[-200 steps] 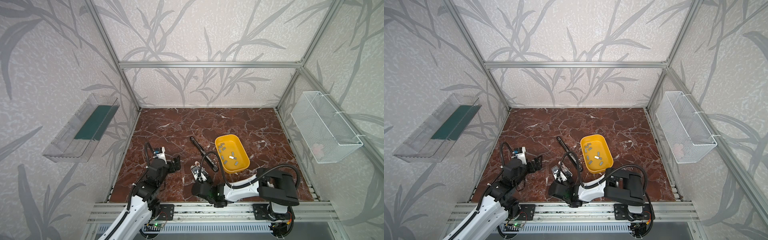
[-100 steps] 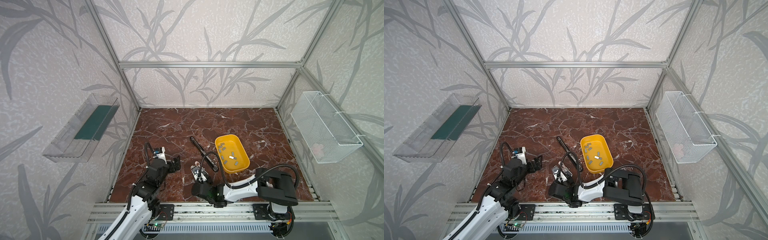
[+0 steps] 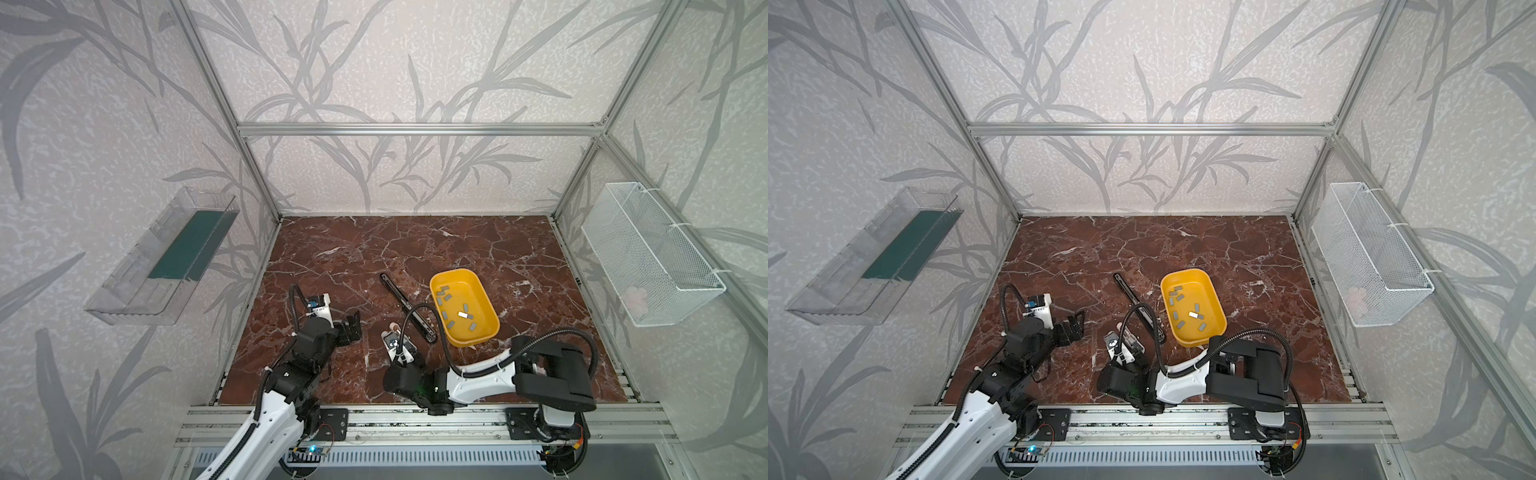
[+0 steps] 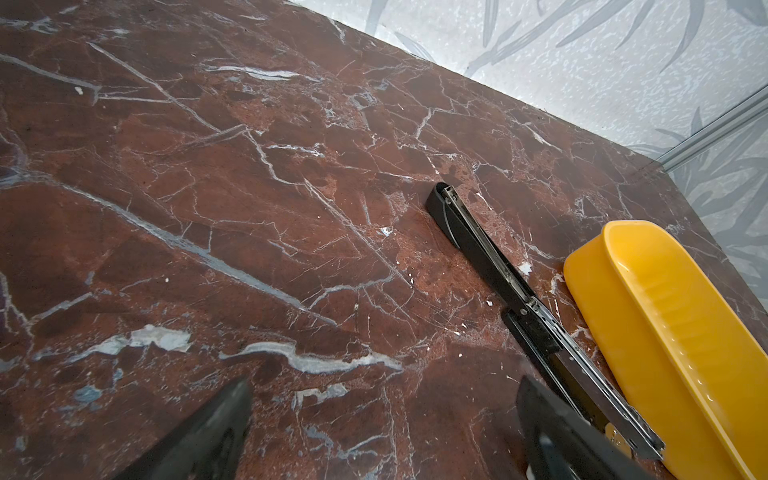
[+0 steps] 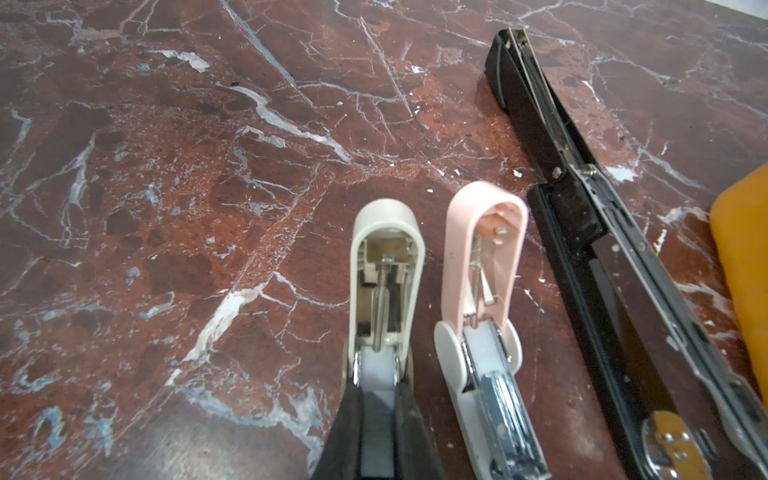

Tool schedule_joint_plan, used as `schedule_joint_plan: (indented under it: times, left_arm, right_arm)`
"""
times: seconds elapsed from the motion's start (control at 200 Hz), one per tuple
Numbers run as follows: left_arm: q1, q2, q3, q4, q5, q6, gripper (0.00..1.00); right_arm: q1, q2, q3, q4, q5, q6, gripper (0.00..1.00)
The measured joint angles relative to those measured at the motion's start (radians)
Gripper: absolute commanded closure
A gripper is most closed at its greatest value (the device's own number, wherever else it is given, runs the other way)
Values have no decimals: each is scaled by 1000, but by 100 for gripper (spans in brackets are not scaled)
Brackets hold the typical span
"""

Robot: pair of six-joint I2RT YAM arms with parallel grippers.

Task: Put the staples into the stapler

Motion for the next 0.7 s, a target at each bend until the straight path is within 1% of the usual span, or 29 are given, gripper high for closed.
schedule_joint_plan:
  times: [0.4,0.701]
  left_arm:
    - [0,0,0,0,0,0,1]
    - [0,0,0,0,0,0,1]
  right_arm:
    - [-1,-5,-36,64,-12,0,100]
    - [-4,-21,-52,65,-21,0,100]
